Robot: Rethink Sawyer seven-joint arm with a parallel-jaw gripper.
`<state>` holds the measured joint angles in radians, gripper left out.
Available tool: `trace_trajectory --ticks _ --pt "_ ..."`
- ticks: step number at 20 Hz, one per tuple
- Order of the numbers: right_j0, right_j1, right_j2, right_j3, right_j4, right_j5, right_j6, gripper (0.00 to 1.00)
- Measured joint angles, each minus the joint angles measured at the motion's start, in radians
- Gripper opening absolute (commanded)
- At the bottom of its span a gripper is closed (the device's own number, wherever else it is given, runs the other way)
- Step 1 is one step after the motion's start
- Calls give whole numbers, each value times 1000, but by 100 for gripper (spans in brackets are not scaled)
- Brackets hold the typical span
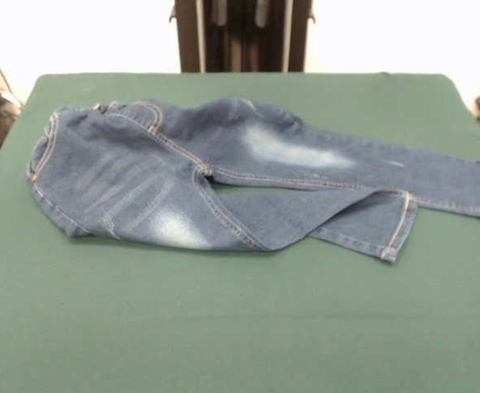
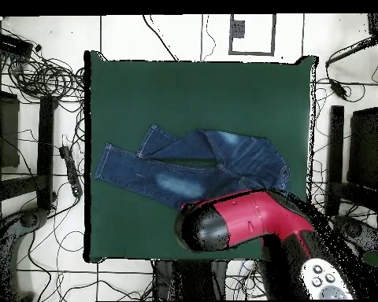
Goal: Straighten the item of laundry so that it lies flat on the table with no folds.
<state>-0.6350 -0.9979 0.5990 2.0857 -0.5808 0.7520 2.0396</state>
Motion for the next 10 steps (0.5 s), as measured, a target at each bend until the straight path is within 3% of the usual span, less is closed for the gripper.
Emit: trace_trajectory --ticks 5,10 --pt "69 70 -62 -16 -4 -44 1 100" --pt "137 203 -143 -91 -2 -82 1 100"
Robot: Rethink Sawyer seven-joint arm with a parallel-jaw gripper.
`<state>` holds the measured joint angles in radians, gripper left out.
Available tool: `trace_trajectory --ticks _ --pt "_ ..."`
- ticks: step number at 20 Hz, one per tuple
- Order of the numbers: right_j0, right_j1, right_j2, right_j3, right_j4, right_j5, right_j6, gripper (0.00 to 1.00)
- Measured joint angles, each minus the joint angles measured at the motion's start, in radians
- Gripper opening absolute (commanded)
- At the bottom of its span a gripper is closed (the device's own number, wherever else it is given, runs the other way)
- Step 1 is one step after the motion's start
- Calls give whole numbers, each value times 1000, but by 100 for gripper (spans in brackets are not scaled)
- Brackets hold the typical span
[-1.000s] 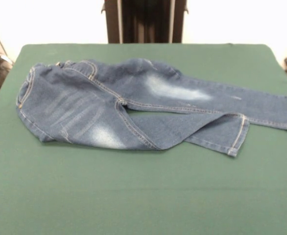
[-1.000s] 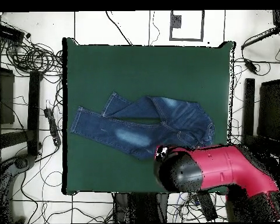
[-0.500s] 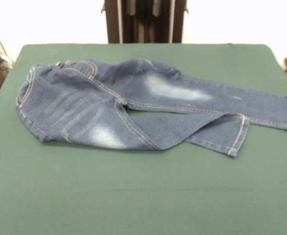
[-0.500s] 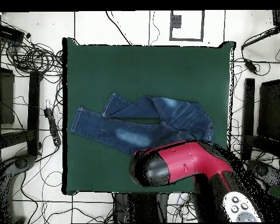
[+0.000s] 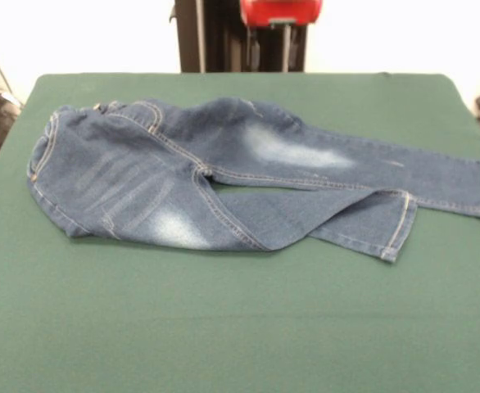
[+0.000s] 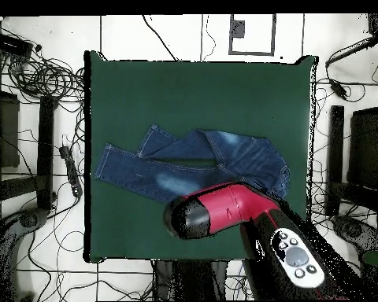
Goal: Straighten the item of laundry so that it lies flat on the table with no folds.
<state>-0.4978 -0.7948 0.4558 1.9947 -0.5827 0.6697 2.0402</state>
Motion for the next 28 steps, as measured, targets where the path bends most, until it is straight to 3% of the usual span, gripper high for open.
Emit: trace_trajectory --ticks 8,14,28 --pt "50 131 -76 -147 25 0 0 100" --pt "111 175 -128 -246 85 0 0 100" --pt "234 145 -232 -334 233 46 0 100"
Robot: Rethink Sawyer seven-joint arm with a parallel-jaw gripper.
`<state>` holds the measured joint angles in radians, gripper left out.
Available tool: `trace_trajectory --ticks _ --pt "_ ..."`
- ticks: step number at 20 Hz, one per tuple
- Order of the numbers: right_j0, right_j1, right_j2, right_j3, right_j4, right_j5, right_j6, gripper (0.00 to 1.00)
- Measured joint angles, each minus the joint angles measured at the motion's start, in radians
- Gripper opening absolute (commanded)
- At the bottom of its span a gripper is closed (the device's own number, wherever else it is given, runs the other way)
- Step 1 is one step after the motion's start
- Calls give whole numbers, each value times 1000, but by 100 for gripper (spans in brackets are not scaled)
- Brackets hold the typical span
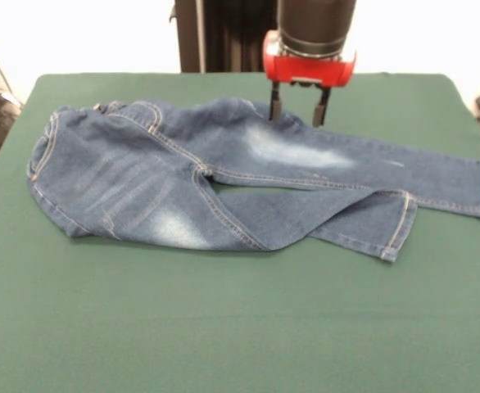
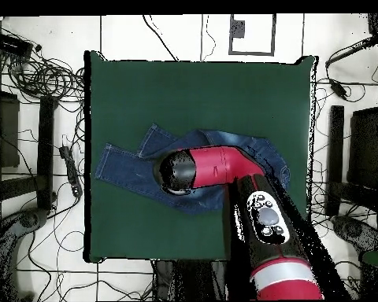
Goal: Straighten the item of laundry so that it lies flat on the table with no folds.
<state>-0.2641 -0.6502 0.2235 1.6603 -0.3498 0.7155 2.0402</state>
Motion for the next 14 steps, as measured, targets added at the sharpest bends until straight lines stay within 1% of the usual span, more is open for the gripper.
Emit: trace_trajectory --ticks 3,4,14 --pt "19 -17 -19 -12 17 13 0 100" --pt "37 -29 -43 -24 25 14 0 0" --pt "48 -42 -84 -31 30 14 0 0"
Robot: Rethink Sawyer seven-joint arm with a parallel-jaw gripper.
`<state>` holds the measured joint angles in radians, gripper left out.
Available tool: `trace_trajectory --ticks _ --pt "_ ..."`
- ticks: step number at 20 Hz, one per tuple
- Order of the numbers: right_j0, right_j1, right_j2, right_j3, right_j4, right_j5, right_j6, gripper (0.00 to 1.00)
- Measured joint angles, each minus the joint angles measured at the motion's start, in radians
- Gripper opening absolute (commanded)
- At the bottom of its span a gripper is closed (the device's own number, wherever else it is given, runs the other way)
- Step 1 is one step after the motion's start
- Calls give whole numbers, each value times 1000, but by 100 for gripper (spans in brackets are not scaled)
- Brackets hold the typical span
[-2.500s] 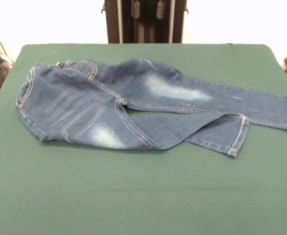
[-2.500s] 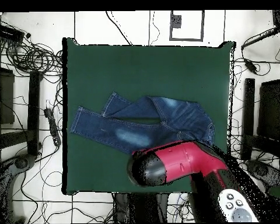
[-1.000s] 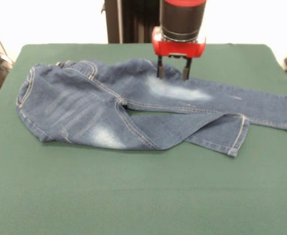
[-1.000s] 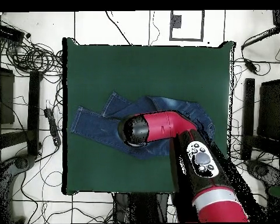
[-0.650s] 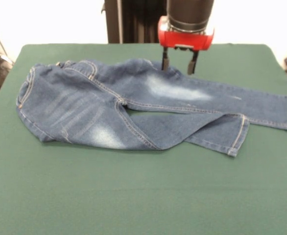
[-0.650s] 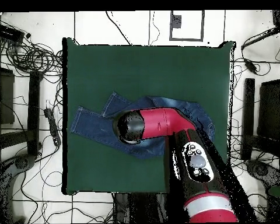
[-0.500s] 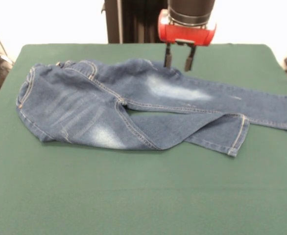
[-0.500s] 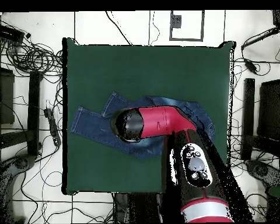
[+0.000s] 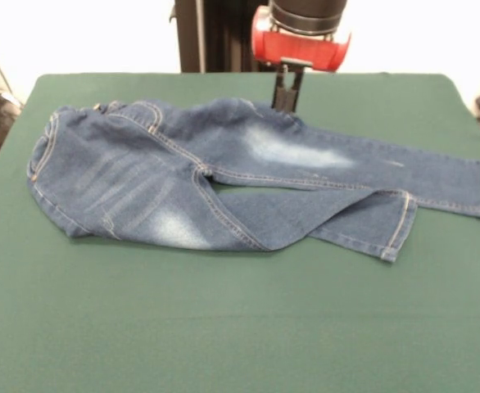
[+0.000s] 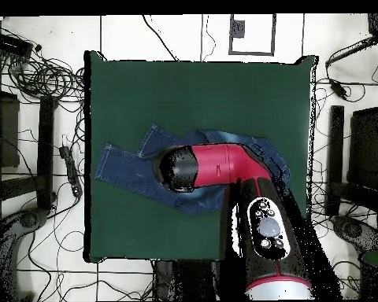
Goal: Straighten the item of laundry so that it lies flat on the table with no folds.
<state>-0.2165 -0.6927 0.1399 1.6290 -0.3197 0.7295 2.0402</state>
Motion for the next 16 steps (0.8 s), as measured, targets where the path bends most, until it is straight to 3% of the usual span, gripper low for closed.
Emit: trace_trajectory --ticks 16 --pt "35 5 -48 0 65 0 0 0"
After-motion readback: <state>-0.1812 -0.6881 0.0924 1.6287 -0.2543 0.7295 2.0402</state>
